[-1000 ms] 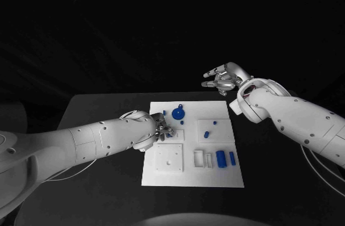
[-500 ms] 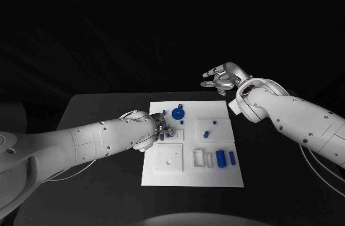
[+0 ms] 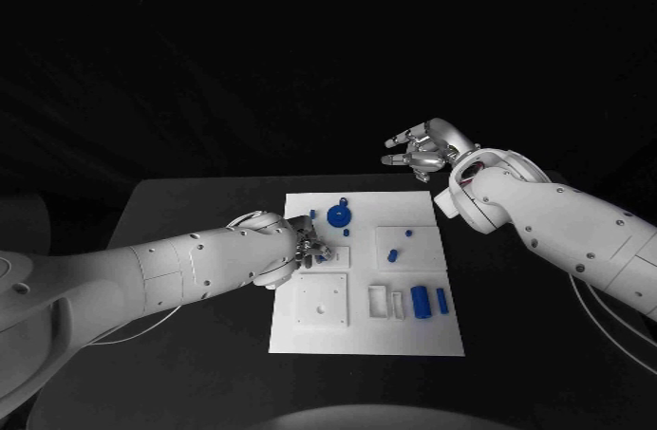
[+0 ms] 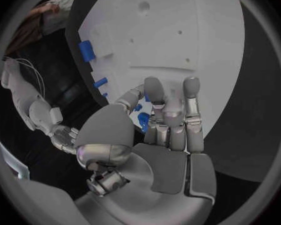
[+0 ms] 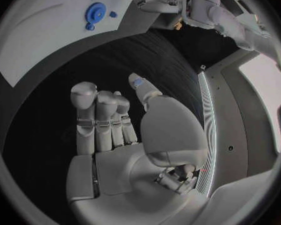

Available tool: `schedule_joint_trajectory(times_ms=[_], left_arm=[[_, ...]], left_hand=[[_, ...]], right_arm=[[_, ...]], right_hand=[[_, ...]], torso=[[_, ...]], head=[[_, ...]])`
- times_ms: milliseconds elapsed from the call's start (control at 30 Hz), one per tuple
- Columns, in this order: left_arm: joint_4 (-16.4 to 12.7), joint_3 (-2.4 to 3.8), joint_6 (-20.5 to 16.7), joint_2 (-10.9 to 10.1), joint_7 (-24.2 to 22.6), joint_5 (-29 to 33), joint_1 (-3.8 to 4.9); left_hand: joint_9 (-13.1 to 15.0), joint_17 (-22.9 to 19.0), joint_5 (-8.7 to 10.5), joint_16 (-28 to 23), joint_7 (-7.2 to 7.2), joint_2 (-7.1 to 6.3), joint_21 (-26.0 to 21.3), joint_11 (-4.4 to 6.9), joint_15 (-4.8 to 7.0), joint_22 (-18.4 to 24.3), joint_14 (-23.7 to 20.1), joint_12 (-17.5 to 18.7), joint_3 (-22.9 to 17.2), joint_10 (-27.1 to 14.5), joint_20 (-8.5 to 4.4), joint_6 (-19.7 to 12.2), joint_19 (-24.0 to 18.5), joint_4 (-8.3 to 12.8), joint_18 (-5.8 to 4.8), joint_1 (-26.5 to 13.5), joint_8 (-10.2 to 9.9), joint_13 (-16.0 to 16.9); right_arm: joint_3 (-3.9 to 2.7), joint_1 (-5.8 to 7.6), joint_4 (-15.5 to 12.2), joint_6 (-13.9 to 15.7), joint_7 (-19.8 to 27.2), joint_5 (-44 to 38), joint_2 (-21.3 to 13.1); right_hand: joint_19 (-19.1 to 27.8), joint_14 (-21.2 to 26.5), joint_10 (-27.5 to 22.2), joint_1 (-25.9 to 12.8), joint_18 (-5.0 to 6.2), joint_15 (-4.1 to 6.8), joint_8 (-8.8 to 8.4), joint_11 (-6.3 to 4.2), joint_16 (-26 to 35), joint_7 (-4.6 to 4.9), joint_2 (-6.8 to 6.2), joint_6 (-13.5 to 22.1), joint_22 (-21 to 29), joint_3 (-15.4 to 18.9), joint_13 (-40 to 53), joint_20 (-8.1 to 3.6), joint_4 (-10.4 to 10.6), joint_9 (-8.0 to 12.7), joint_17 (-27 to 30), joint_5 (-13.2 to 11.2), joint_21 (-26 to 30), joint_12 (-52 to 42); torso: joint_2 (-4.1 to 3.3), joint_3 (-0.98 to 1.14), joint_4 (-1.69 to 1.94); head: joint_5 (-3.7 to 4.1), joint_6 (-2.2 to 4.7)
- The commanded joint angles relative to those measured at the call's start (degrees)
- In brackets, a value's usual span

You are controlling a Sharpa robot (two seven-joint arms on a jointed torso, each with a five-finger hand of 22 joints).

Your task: Assemble the parts on the task board

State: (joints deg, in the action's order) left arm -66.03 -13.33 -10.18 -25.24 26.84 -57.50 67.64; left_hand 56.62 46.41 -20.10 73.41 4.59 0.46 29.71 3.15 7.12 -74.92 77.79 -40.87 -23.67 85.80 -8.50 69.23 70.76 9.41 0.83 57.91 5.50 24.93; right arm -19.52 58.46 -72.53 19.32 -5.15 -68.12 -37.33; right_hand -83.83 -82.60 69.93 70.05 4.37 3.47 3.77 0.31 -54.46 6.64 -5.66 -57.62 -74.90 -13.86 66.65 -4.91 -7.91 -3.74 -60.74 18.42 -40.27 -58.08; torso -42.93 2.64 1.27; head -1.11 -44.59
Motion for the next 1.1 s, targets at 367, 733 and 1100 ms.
schedule_joint_trajectory(times_ms=[367,733,1100], left_arm=[[0.4,-0.39,2.5,0.6,0.3,-0.2,-0.70],[1.3,-0.39,4.2,1.0,0.5,-0.1,-0.70],[2.2,-0.39,4.0,1.4,0.5,-0.1,-0.82]], left_hand=[[0.7,-0.3,1.00,0.3,-7.75,1.14,0.5,2.23,0.53,-1.1,0.9,-0.2,0.2,0.9,0.33,9.4,-0.2,-0.4,-0.10,0.6,0.0,0.3],[0.7,-1.5,7.06,-0.2,-7.99,-1.94,0.0,2.25,0.56,-1.1,0.5,0.3,4.0,0.9,0.31,9.4,-0.2,-5.4,-0.30,-0.9,-0.4,0.0],[0.8,-1.9,10.18,-0.3,-8.04,-4.34,-0.4,2.28,0.62,-1.1,0.4,0.4,4.3,0.9,0.28,9.6,0.0,-9.9,-0.34,0.2,-0.5,-0.1]], right_arm=[[-0.03,-0.09,0.1,-0.8,0.3,-0.2,0.2],[-0.03,-0.13,0.1,-0.9,0.3,-0.2,0.3],[-0.03,-0.22,0.2,-0.9,0.3,-0.2,0.3]], right_hand=[[-2.9,0.1,-0.3,-0.5,1.13,0.23,-0.21,0.07,0.2,0.00,-0.13,-0.2,-5.1,-0.1,-0.1,0.13,-0.3,0.0,0.0,0.5,0.2,0.2],[-2.9,0.1,-0.3,-0.6,1.13,0.22,-0.20,0.08,0.3,0.01,-0.17,-0.2,-5.0,-0.1,-0.1,0.14,-0.3,0.0,0.1,0.5,0.2,0.3],[-2.9,0.1,-0.3,-0.6,1.13,0.22,-0.20,0.08,0.3,0.01,-0.17,-0.2,-5.0,-0.1,-0.1,0.14,-0.3,0.0,0.1,0.5,0.2,0.3]], torso=[[0.01,0.02,0.02],[0.01,0.00,0.06],[-0.02,-0.03,0.10]], head=[[0.09,-0.07],[0.24,-0.12],[0.40,-0.09]])
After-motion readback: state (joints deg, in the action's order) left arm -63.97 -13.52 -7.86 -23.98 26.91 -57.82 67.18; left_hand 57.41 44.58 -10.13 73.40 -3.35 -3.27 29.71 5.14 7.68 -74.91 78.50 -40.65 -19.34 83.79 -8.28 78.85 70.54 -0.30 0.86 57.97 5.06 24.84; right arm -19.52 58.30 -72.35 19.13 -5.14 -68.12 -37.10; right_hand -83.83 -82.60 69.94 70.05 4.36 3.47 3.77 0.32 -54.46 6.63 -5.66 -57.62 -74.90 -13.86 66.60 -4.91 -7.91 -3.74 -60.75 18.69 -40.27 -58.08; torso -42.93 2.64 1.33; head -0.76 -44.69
